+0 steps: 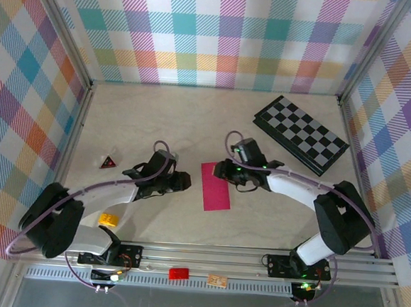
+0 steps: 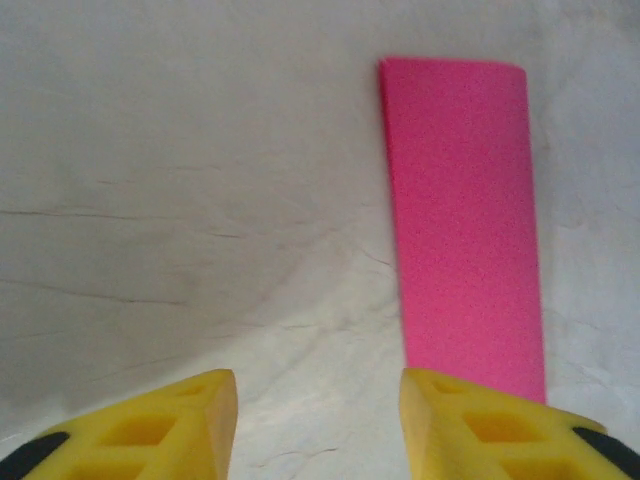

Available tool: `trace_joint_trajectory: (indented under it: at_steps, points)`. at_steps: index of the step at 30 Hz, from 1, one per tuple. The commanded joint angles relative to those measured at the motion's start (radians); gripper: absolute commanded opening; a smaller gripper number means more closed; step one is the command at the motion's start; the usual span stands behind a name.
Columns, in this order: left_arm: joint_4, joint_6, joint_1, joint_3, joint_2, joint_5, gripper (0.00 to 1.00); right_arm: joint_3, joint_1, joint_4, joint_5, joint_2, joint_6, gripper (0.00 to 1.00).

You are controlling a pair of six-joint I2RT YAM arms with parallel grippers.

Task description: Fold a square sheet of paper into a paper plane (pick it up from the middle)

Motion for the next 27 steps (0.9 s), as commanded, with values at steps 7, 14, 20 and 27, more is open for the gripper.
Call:
trace_joint_trajectory:
  at_steps: [7,14,20,27]
  points:
    - [0.217,-0.107,0.008,0.050,0.165,0.255,0.39,-0.102,-0.076,0.105,-0.193,0.020,0.021,0.15]
    - [0.266,-0.137,-0.007,0.036,0.208,0.249,0.42,-0.090,-0.091,0.138,-0.242,0.120,0.014,0.13]
    - [0.268,-0.135,-0.018,0.050,0.249,0.263,0.44,-0.166,-0.123,0.232,-0.265,0.162,0.056,0.13]
    - [0.272,-0.132,-0.041,0.079,0.283,0.274,0.45,-0.235,-0.141,0.309,-0.284,0.165,0.088,0.14]
